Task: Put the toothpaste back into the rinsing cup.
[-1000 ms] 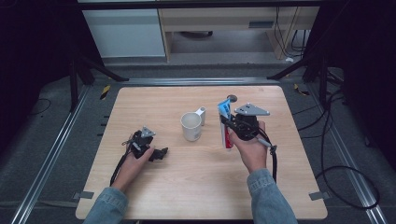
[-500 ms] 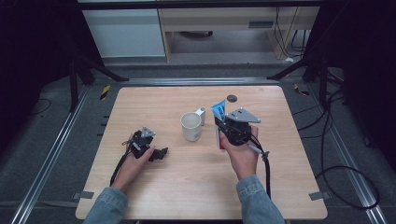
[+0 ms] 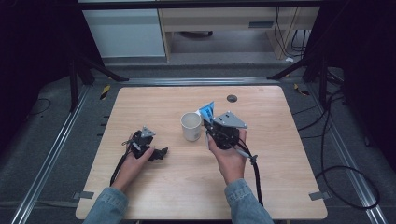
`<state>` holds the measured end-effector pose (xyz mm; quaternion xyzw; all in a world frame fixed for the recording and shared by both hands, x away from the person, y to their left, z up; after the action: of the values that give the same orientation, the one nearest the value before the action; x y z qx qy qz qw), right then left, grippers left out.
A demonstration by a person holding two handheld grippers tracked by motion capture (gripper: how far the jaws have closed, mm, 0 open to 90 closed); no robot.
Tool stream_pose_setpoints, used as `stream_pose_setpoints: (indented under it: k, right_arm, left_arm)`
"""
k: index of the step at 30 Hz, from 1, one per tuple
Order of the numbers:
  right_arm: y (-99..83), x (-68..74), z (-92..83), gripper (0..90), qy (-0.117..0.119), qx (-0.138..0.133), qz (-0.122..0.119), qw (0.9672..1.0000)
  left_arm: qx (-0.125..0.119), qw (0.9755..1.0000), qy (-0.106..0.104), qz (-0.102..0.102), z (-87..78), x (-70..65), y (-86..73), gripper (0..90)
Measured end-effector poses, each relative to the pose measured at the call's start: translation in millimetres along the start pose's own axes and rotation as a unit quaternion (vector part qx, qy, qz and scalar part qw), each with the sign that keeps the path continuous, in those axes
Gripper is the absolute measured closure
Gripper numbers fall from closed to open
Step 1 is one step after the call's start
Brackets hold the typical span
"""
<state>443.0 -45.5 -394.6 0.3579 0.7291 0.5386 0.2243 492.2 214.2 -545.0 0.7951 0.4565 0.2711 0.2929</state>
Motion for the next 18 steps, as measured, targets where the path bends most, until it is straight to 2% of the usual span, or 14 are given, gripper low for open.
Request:
stream_pose_setpoints:
  k: [10, 18]
  right_arm:
    - [10.0, 9.2, 8.3, 74.0, 0.009, -0.016, 0.01, 0.9998]
    - [21.9, 13.6, 11.0, 74.1, 0.0, -0.035, 0.008, 0.9994]
  left_arm:
    - [0.0, 1.0, 0.0, 0.0, 0.0, 0.0, 0.0, 0.0]
    - [0.0, 1.0, 0.0, 0.0, 0.0, 0.0, 0.1, 0.0]
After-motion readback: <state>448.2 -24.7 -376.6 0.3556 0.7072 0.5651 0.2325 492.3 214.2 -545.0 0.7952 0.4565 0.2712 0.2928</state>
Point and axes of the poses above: each handheld gripper's, and its own axes: z roughly forward along the jaws, y roughly out of its top, x roughly to its left, the point moved 5 cm from there along z, roughly forward along the jaws, and after that the axes turned 12 degrees about y, right-handed, at the moved point
